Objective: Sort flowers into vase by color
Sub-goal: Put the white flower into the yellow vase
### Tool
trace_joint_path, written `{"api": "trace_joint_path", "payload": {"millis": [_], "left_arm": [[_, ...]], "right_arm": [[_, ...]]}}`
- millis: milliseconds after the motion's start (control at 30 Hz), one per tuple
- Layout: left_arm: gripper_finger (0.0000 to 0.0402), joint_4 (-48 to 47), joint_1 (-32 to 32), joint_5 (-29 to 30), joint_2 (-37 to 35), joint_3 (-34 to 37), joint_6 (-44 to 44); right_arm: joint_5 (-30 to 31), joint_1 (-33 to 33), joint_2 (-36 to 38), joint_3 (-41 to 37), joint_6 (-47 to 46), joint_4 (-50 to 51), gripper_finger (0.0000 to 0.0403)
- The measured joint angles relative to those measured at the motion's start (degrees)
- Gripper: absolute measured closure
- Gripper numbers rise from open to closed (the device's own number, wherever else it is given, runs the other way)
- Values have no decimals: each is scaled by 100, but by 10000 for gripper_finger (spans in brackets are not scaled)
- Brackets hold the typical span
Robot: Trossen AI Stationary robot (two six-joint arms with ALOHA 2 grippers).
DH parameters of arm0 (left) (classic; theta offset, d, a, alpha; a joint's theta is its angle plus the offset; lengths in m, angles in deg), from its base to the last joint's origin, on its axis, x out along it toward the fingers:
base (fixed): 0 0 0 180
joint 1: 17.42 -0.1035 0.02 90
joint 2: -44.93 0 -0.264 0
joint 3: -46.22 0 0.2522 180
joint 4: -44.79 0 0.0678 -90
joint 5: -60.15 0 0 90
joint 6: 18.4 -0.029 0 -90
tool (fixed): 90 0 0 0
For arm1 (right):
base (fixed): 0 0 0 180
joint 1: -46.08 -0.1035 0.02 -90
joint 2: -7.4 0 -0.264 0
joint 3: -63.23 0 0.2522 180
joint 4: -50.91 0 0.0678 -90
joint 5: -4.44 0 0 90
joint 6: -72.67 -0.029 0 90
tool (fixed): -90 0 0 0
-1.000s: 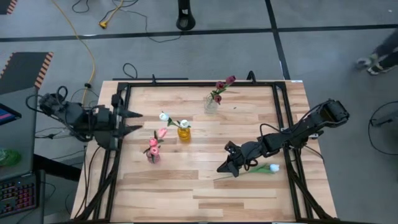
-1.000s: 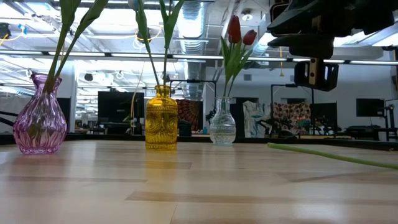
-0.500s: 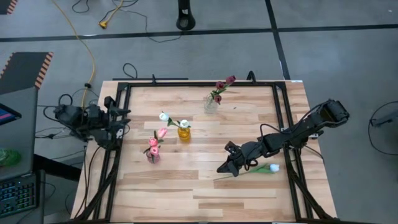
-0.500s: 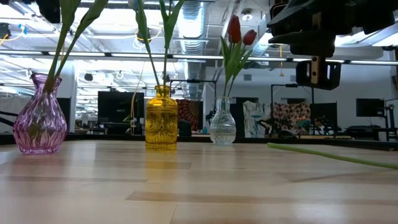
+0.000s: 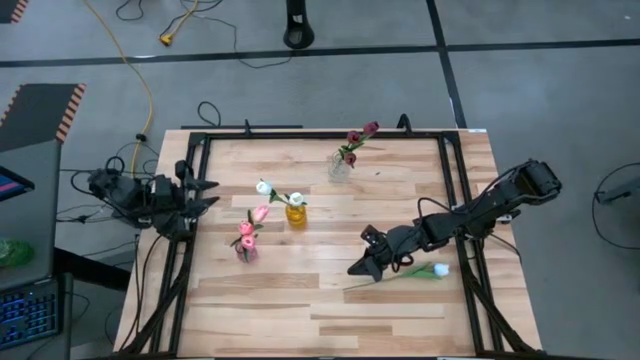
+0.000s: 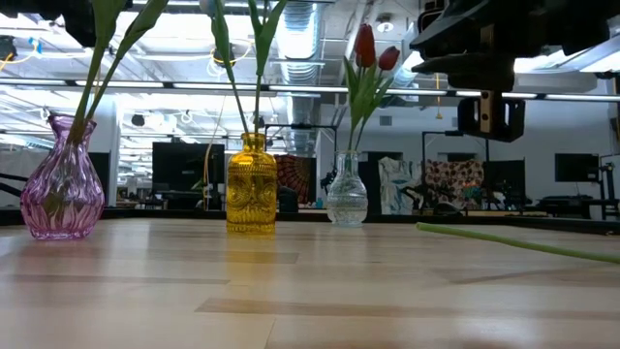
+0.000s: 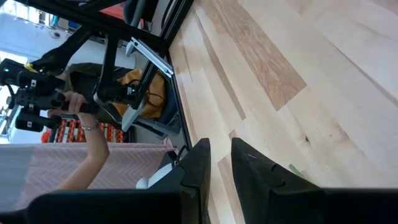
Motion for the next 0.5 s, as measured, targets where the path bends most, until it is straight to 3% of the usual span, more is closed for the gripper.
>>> {"api": "trace_joint_path", "payload": {"millis": [133, 367, 500], "left_arm": [[240, 289, -2, 5, 22, 189, 7], [240, 1779, -2, 191, 15, 1171, -646], [240, 1984, -7, 200, 10, 1437, -633]], "right_arm": [[13, 39, 0, 0, 85, -9, 310], [17, 39, 0, 0, 83, -3, 310], [17, 39, 0, 0, 83, -7, 310]]}}
